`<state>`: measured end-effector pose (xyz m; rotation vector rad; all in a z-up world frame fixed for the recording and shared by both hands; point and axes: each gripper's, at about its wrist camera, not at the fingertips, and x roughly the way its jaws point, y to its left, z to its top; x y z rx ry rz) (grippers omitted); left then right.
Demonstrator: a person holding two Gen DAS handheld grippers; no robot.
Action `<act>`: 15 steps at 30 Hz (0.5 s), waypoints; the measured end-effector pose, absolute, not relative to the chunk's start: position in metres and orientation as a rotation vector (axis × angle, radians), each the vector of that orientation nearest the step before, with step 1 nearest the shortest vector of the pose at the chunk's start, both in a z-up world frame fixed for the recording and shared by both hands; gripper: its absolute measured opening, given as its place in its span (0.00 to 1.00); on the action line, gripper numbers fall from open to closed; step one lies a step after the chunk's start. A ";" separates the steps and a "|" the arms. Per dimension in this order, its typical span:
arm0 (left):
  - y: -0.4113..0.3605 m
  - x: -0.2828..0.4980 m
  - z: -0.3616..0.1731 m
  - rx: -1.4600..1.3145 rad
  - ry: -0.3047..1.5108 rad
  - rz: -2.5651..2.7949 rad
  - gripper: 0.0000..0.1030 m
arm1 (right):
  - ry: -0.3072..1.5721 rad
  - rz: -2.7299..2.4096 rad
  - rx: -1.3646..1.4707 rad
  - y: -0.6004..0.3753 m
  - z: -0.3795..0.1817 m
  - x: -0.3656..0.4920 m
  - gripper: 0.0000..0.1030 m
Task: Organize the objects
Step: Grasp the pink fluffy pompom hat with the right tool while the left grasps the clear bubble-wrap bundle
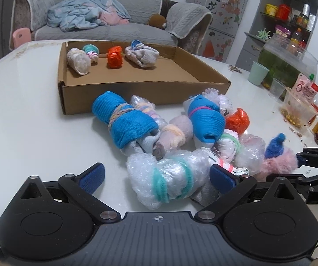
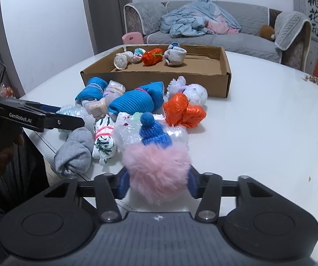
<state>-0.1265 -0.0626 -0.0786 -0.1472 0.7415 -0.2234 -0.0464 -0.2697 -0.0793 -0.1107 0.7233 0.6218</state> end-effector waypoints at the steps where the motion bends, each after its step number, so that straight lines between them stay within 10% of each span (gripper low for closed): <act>1: -0.063 -0.126 -0.079 -0.146 0.741 -0.230 0.95 | 0.721 0.622 -0.107 -0.271 -0.079 -0.046 0.40; 6: -0.064 -0.126 -0.078 -0.168 0.752 -0.276 0.74 | 0.713 0.629 -0.086 -0.273 -0.077 -0.043 0.37; 15: -0.061 -0.131 -0.068 -0.180 0.716 -0.304 0.65 | 0.686 0.623 -0.062 -0.280 -0.066 -0.042 0.35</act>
